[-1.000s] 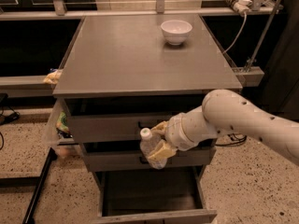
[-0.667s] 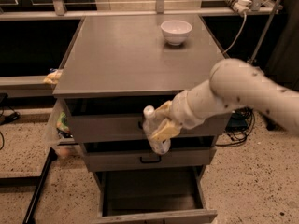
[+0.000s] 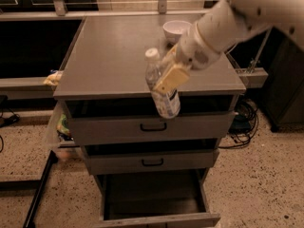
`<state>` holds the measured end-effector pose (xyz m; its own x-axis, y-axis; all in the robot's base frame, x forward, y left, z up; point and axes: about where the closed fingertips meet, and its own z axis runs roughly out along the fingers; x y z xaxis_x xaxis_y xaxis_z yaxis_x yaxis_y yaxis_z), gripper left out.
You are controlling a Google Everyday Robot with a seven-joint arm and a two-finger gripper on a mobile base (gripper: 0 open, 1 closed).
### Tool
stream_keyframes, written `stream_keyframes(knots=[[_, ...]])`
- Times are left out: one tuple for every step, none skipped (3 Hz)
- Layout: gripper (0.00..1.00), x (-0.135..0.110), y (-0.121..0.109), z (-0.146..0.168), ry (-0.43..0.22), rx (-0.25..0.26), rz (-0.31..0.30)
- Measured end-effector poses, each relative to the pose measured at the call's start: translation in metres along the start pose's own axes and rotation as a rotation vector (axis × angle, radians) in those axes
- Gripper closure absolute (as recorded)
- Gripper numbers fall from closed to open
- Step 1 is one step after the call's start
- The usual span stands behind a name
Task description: Pick blue plastic bottle from bottom drawer and place on counter
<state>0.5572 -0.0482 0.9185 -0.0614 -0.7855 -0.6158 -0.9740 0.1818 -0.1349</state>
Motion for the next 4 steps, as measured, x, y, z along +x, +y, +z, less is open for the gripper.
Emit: stream_keyframes(knots=[[1.0, -0.038, -0.013, -0.044, 0.001, 0.014, -0.028], [1.0, -0.044, -0.016, -0.05, -0.008, 0.026, -0.036], [1.0, -0.058, -0.032, -0.039, -0.017, 0.022, -0.046], [1.0, -0.072, -0.059, -0.021, -0.027, 0.014, -0.06]])
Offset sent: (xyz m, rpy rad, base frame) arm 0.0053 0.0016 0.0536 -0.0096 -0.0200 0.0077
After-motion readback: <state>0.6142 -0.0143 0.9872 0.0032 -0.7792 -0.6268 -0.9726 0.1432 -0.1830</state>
